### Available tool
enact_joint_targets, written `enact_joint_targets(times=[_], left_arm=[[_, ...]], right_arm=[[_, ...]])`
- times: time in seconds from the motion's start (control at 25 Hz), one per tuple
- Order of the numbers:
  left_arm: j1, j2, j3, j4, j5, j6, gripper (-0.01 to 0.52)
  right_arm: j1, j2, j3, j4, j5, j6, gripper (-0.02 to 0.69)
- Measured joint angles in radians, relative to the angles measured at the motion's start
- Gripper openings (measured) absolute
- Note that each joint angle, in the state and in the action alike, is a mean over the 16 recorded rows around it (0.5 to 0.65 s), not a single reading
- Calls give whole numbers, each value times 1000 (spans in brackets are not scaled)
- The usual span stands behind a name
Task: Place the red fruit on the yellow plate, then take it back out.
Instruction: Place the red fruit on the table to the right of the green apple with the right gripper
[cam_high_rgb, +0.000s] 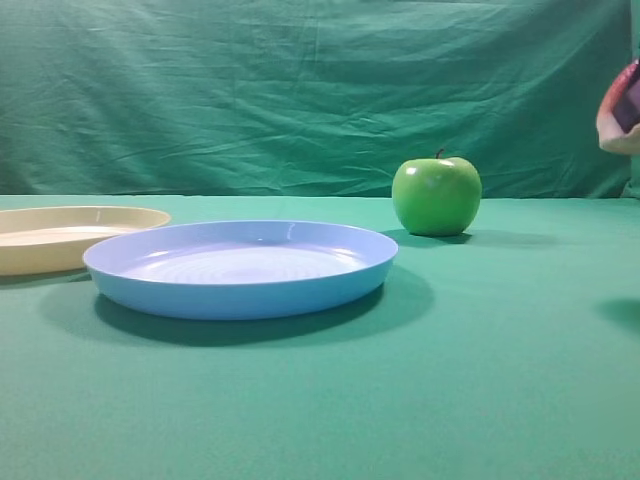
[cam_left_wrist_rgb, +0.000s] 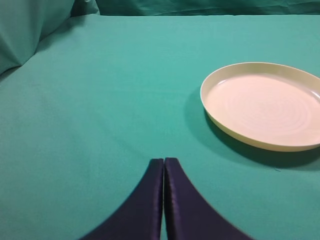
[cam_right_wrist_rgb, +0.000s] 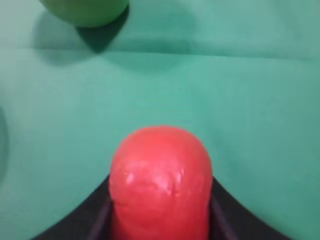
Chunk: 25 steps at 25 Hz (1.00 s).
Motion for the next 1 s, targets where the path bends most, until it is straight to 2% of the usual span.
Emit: enact_joint_targets(times=[0.36, 0.6, 0.84, 1.0], left_arm=[[0, 0, 0, 0, 0, 0, 0], [0, 0, 0, 0, 0, 0, 0], [0, 0, 0, 0, 0, 0, 0], [0, 0, 0, 0, 0, 0, 0]], right_arm=[[20, 77, 0, 10, -44, -9, 530], [22, 50, 0, 11, -37, -36, 638], [22, -72, 0, 11, -17, -66, 660], [22, -200, 0, 11, 15, -84, 591]])
